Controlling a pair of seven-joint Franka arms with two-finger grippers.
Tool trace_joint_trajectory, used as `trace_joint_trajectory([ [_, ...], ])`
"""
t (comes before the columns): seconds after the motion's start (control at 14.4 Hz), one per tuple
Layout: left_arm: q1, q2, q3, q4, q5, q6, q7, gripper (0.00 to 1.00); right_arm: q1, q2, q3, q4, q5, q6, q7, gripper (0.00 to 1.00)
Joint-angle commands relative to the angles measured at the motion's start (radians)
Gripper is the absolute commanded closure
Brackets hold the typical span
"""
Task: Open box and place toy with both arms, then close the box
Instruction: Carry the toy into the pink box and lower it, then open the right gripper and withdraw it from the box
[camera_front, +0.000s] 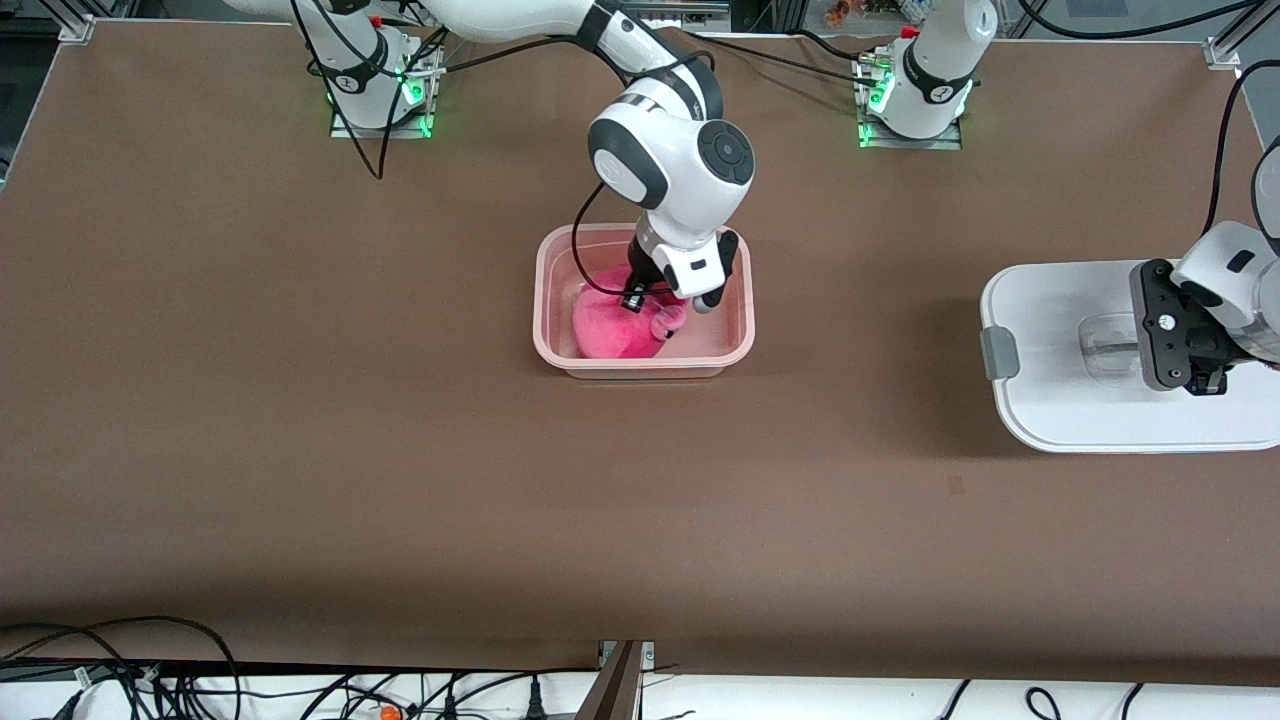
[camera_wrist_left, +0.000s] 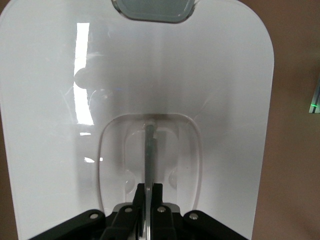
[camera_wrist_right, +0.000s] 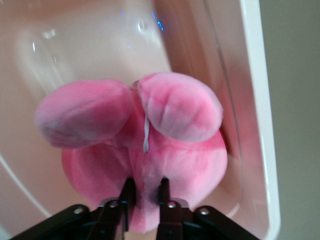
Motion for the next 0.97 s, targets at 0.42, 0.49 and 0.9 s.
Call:
trace_joint_trajectory([
  [0.42, 0.007, -0.006, -0.009, 0.008, 0.006, -0.016, 0.005, 1.0, 0.005, -0.021, 0.031, 0.04, 0.041, 0.188, 0.489, 0.0],
  [0.49, 0.007, -0.006, -0.011, 0.008, 0.006, -0.016, 0.005, 1.0, 0.0, -0.035, 0.019, 0.04, 0.069, 0.188, 0.539, 0.0],
  [0.9, -0.011, -0.006, -0.022, 0.005, -0.095, -0.019, 0.003, 1.0, -0.173, -0.22, -0.043, 0.011, 0.21, 0.104, 0.611, 0.0],
])
